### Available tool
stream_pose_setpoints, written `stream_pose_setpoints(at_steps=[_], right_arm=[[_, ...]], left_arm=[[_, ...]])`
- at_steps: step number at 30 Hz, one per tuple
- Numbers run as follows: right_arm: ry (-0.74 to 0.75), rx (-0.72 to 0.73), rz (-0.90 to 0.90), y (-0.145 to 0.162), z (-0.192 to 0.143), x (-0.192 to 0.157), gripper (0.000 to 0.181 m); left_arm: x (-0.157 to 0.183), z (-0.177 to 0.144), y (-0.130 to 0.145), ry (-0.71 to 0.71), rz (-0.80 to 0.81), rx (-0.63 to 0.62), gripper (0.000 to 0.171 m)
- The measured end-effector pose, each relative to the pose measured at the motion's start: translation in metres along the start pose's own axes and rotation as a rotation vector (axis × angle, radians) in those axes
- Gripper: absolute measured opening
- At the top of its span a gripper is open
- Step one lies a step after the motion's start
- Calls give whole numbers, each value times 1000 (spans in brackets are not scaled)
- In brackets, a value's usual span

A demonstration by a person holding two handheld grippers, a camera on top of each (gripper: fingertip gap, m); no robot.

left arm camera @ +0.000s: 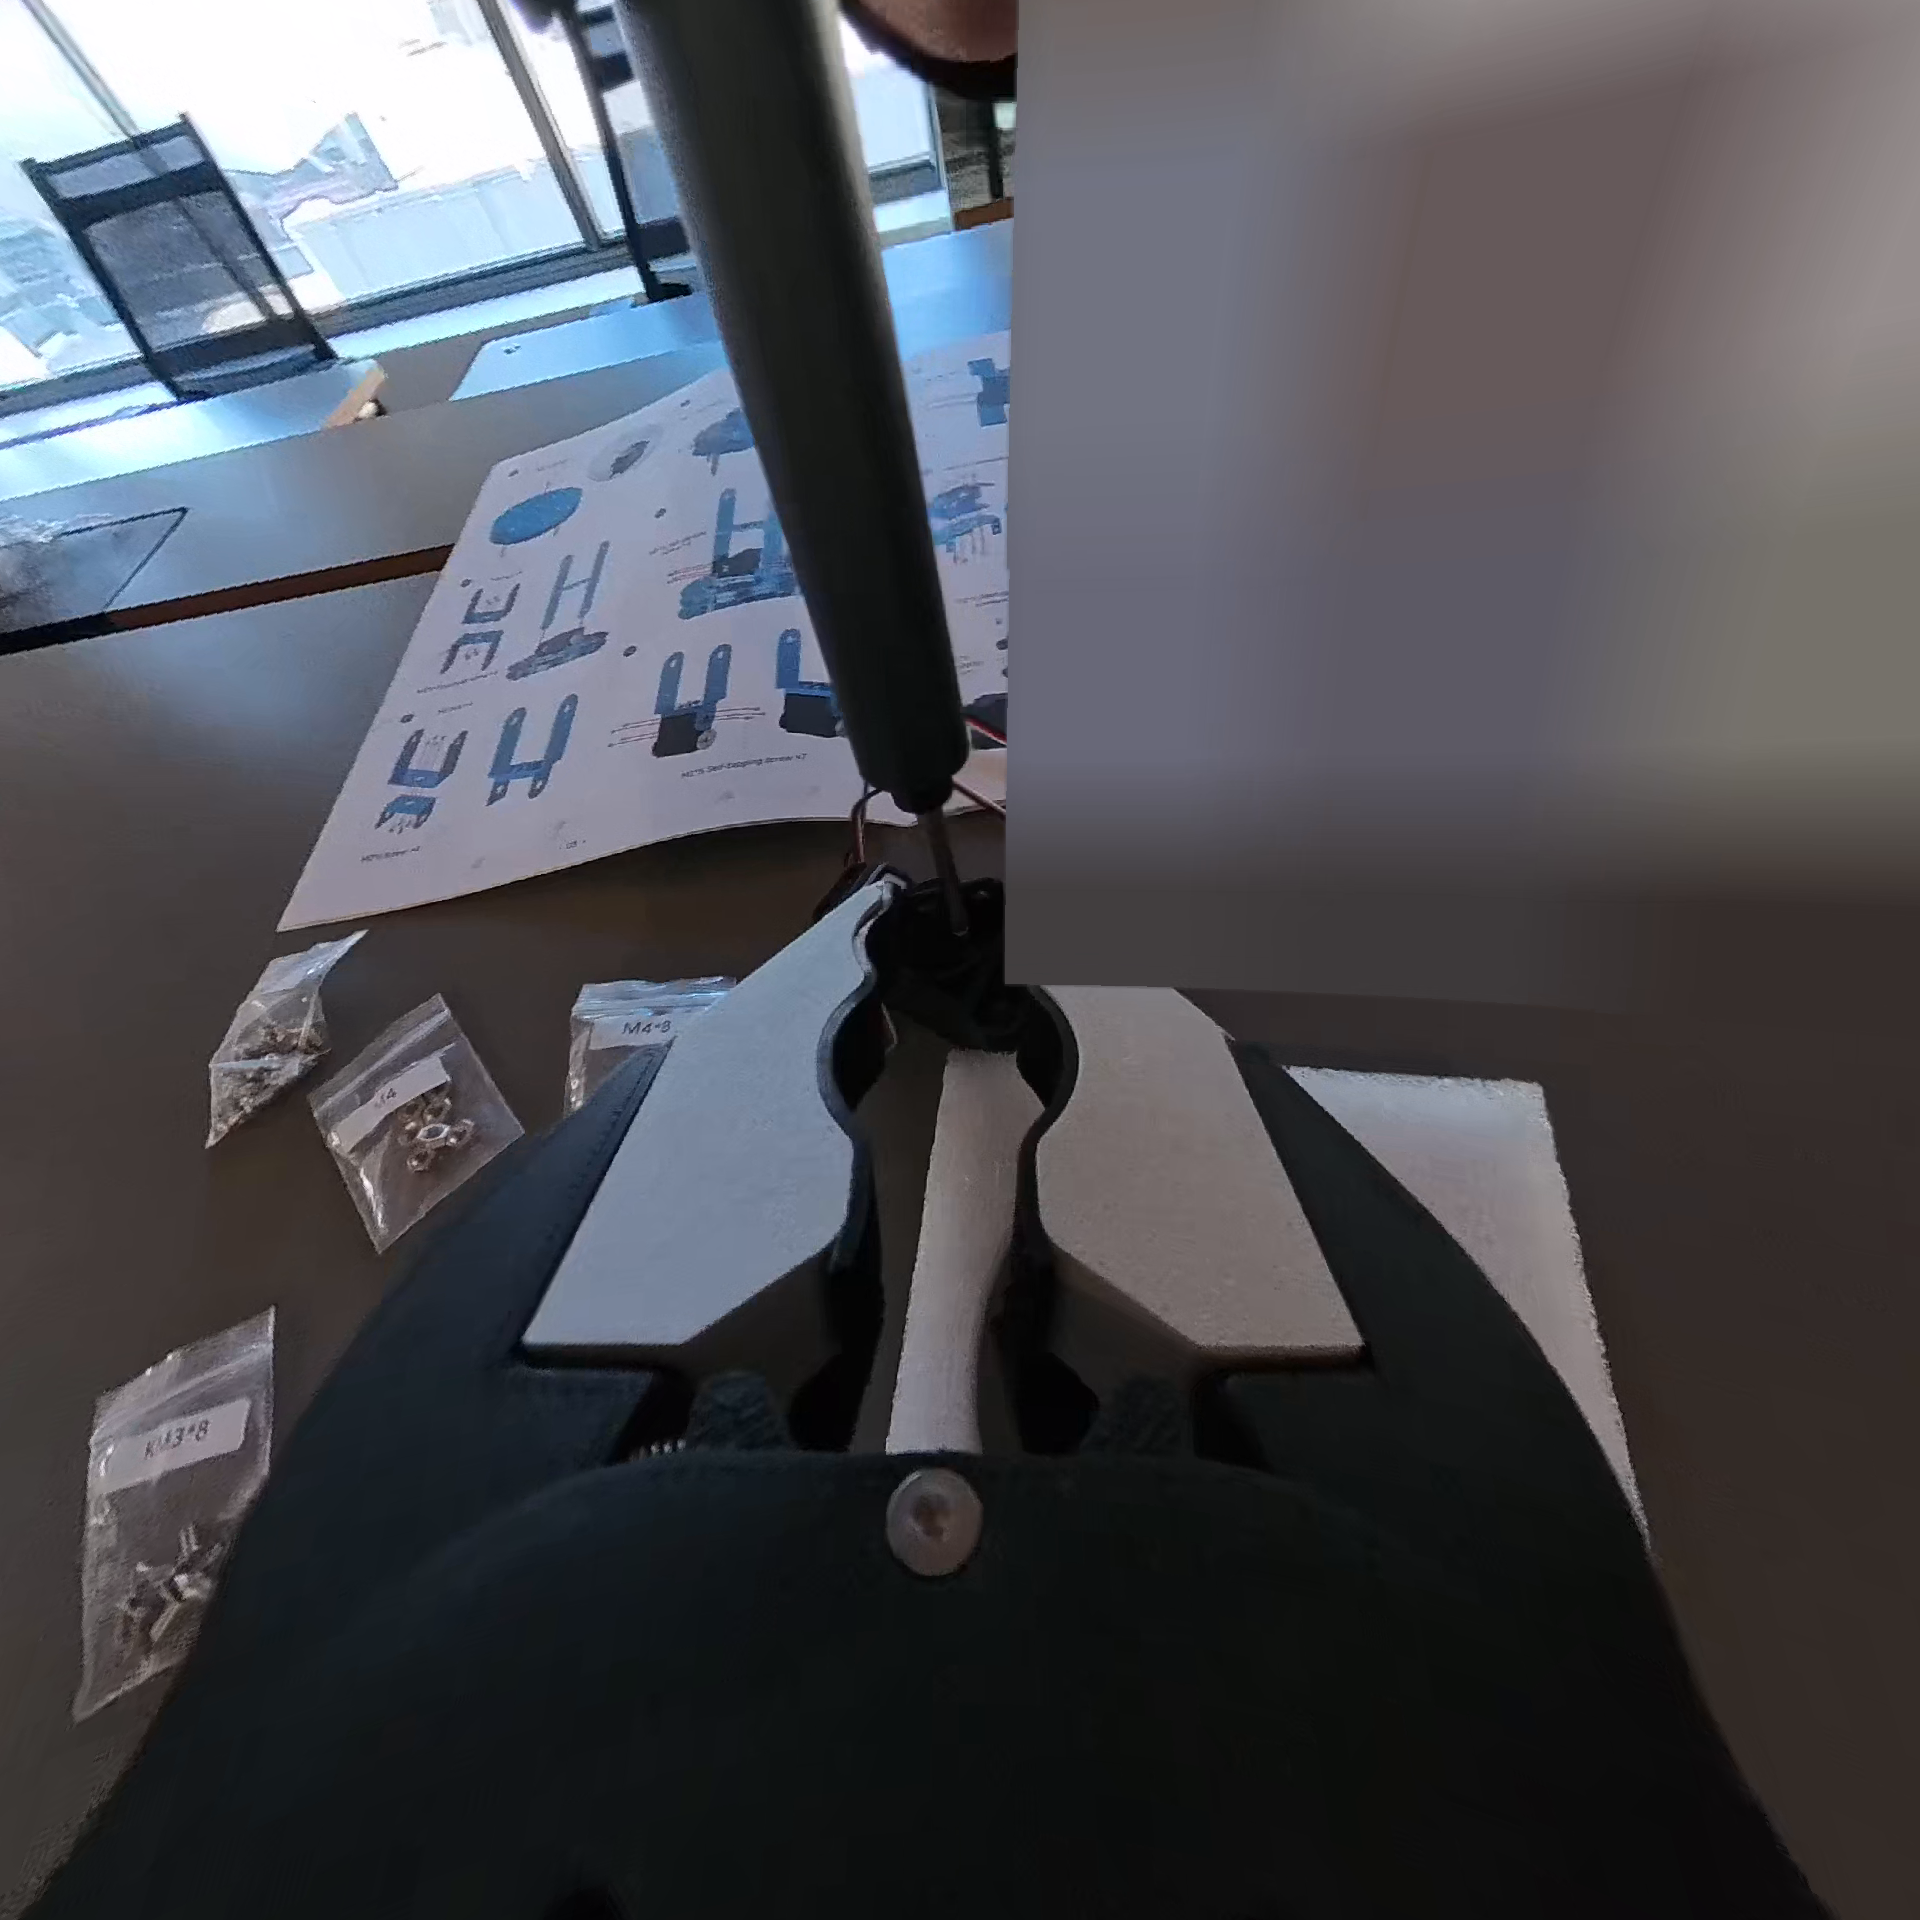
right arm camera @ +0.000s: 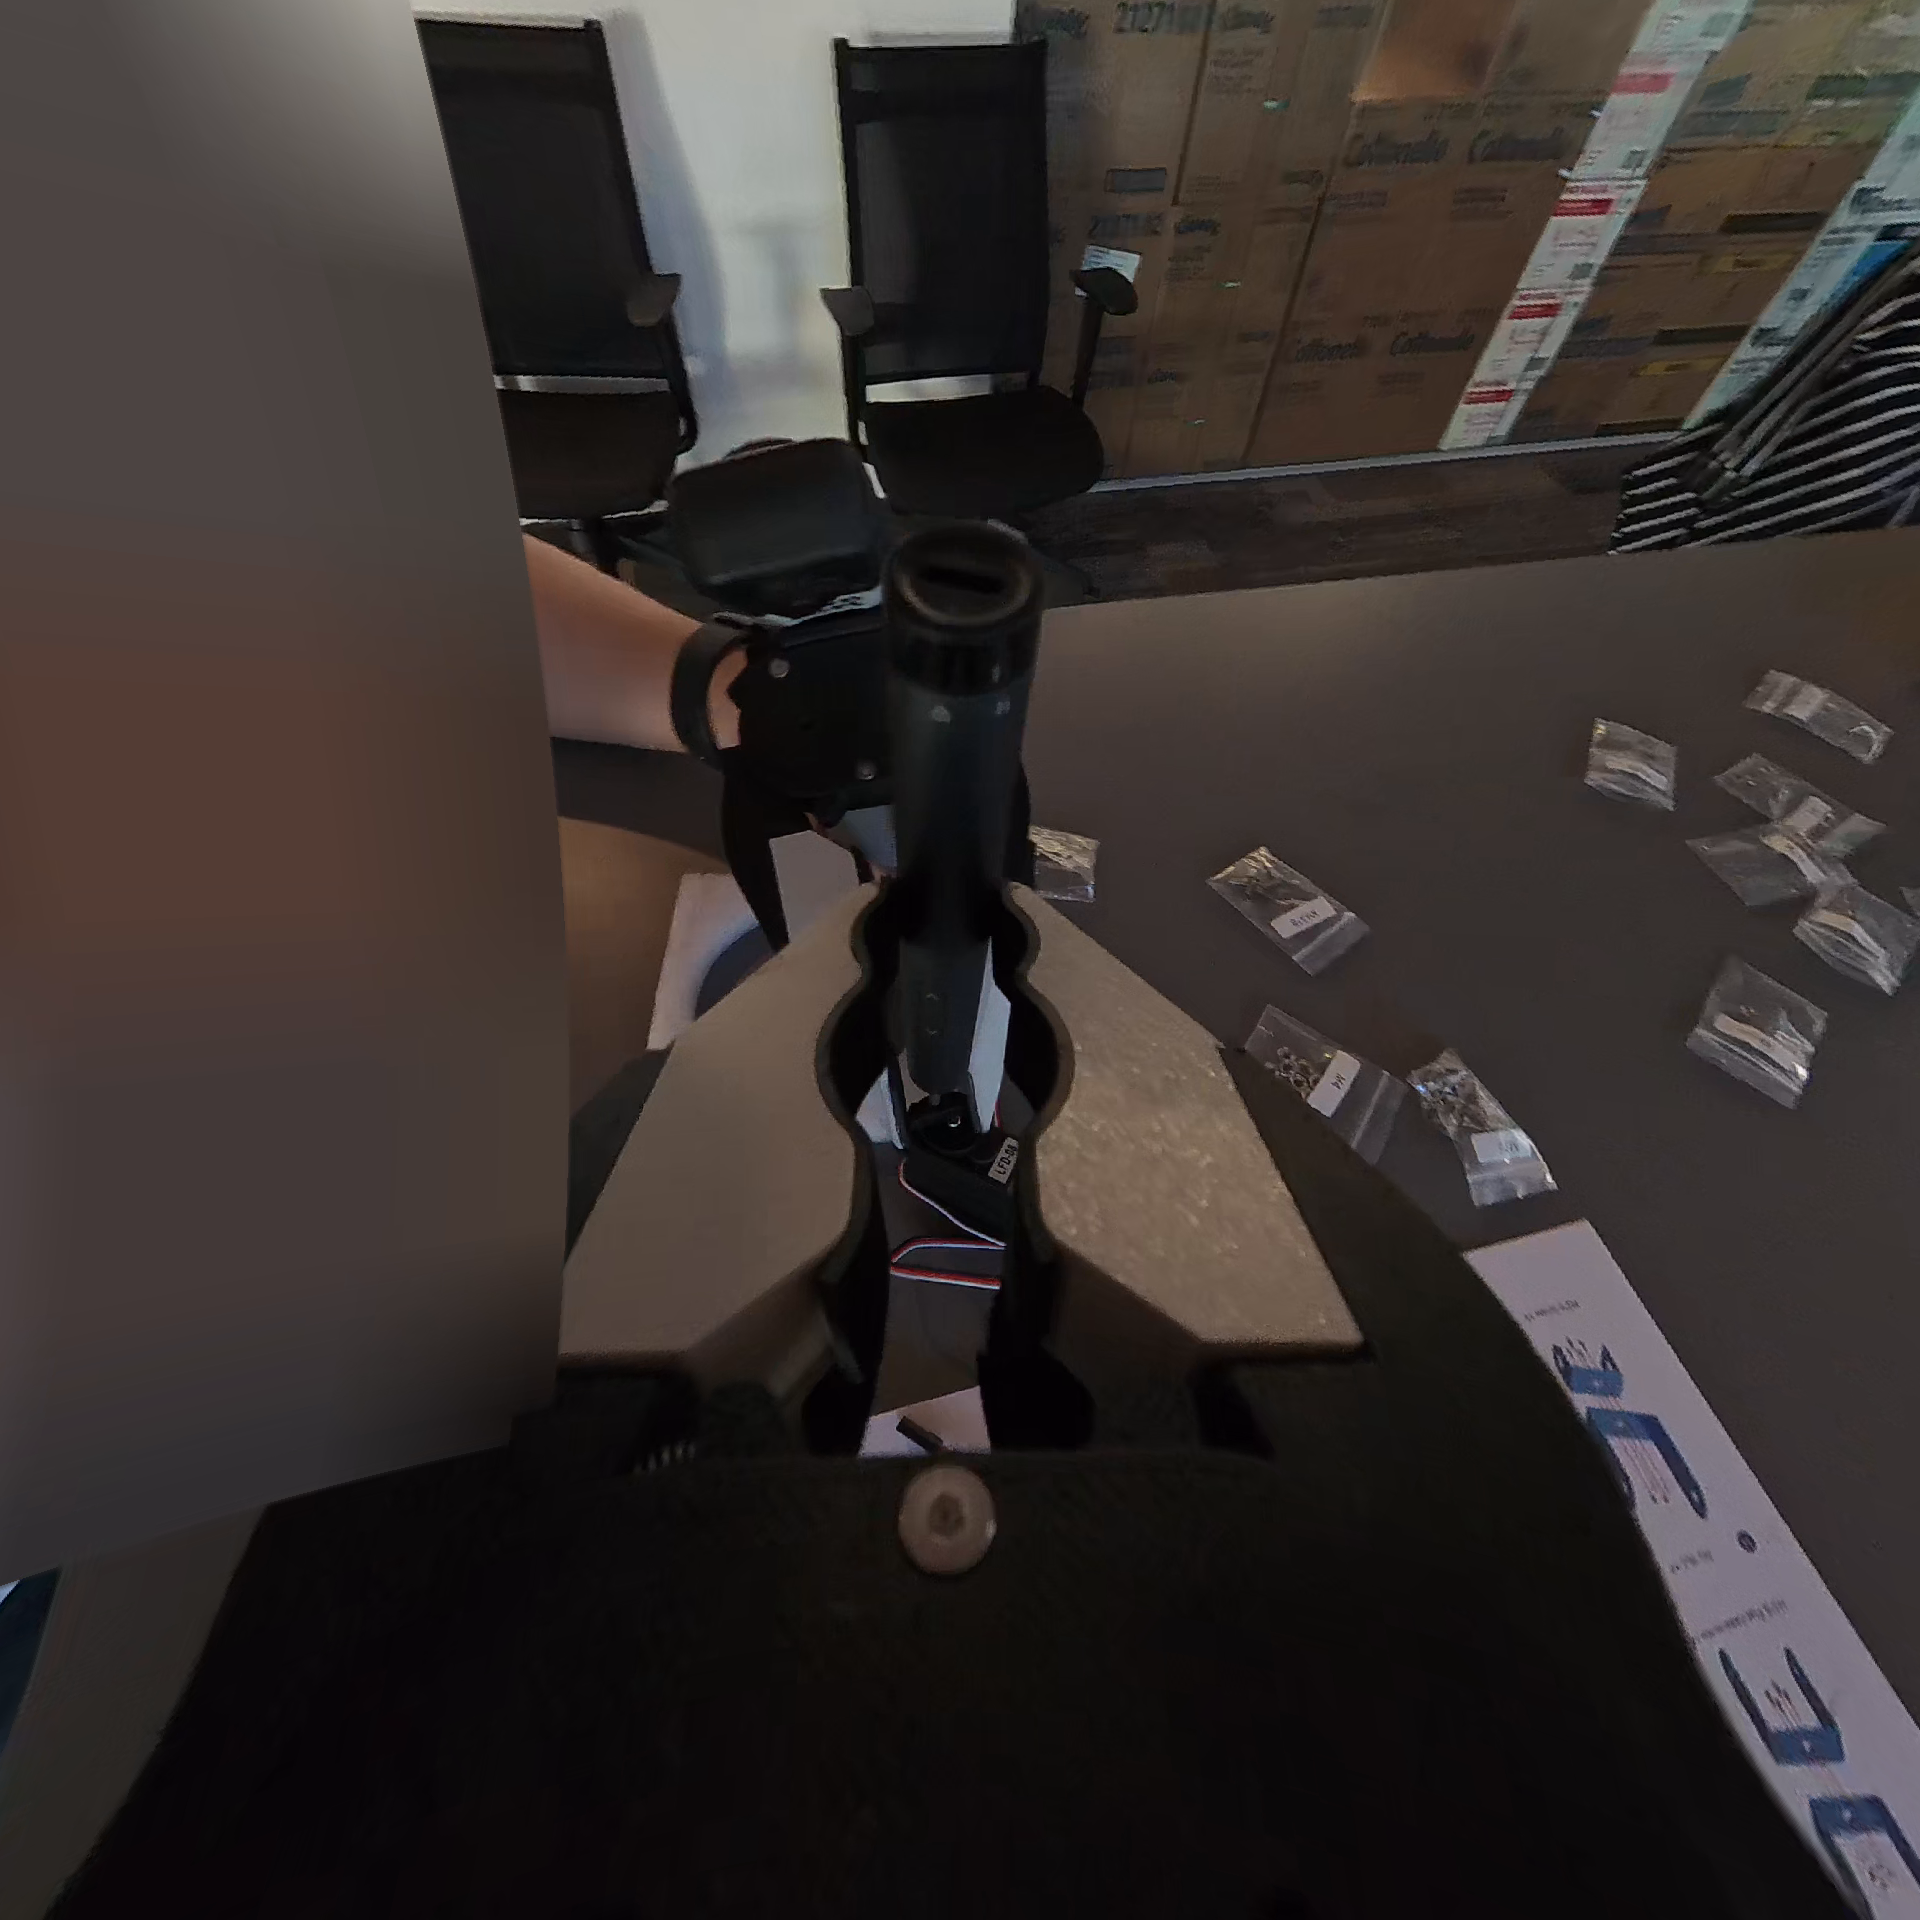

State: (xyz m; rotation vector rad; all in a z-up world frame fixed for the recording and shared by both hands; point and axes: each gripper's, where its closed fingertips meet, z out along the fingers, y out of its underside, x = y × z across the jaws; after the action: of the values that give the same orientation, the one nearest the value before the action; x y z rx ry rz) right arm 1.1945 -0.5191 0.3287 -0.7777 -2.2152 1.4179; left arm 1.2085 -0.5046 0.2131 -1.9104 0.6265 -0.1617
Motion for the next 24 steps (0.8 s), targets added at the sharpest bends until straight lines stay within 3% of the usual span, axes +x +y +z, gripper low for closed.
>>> stream_pose_setpoints(at_steps=[7, 12, 18, 24], right_arm=[[190, -7, 56, 0, 0, 2, 16], [213, -11, 64, -2, 4, 2, 16], [202, 4, 87, -2, 6, 7, 15], [221, 14, 99, -2, 6, 10, 15]], left_arm=[[-2, 2, 0, -34, -29, -7, 18], [-3, -6, -7, 33, -108, 40, 43], [-17, -30, -35, 43, -144, 148, 30], [-12, -24, -49, 57, -97, 166, 18]])
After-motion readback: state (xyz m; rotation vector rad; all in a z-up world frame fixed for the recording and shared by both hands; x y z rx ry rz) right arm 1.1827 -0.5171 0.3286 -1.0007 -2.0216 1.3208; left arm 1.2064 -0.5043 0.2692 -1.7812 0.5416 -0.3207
